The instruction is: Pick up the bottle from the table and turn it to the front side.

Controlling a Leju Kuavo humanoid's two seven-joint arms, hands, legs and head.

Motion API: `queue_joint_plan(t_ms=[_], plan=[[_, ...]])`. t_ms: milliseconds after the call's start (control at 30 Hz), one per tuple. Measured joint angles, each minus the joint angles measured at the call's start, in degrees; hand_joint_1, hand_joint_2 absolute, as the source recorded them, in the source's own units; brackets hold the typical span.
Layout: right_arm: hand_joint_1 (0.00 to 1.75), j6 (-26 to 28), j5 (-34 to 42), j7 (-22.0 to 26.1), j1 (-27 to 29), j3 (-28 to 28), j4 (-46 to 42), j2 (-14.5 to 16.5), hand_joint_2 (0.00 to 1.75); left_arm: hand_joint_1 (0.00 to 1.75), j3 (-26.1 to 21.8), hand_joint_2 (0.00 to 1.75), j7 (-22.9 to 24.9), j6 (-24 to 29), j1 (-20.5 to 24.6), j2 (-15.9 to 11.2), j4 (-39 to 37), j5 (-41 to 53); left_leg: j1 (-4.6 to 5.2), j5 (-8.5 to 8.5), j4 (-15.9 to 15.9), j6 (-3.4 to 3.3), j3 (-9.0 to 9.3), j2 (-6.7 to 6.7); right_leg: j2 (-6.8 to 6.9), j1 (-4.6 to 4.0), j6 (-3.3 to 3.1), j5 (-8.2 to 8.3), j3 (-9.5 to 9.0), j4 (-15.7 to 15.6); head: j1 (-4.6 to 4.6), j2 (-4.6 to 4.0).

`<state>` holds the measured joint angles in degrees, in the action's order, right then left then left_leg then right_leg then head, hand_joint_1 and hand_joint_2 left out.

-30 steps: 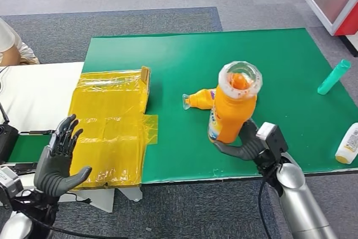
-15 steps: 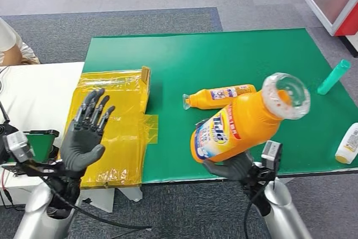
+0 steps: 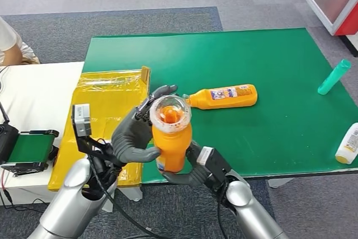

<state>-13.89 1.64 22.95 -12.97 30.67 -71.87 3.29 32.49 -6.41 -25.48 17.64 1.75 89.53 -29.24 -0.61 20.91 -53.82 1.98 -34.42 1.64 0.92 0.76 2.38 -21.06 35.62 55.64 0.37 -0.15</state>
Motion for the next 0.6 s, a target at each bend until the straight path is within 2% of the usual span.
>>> queue_joint_plan(t_ms=[200, 500, 600], plan=[[1.75, 2.9, -2.5, -1.3, -1.1, 1.7, 1.7, 0.3, 1.75, 0.00, 2.1, 1.75, 1.3, 1.9, 2.5, 0.0, -1.5, 5.8, 0.00, 0.00, 0.0, 0.00, -0.01, 0.00, 0.00, 0.00, 0.00, 0.00, 0.00, 0.0, 0.01, 0.00], [1.75, 4.7, -3.8, -2.1, -1.4, 1.8, 3.3, 0.2, 1.75, 0.00, 4.1, 1.75, 3.3, 0.1, 4.0, -0.8, -3.0, 9.6, 0.00, 0.00, 0.0, 0.00, -0.03, 0.00, 0.00, 0.00, 0.00, 0.00, 0.01, 0.0, -0.01, 0.00], [1.75, 8.1, -6.3, -2.3, -1.4, 1.5, 3.8, -0.2, 1.75, 0.00, 4.8, 1.75, 3.5, -0.4, 4.1, -1.6, -3.1, 12.3, 0.00, 0.00, 0.0, 0.00, -0.04, 0.00, 0.00, 0.00, 0.00, 0.00, 0.00, 0.0, 0.00, 0.00]])
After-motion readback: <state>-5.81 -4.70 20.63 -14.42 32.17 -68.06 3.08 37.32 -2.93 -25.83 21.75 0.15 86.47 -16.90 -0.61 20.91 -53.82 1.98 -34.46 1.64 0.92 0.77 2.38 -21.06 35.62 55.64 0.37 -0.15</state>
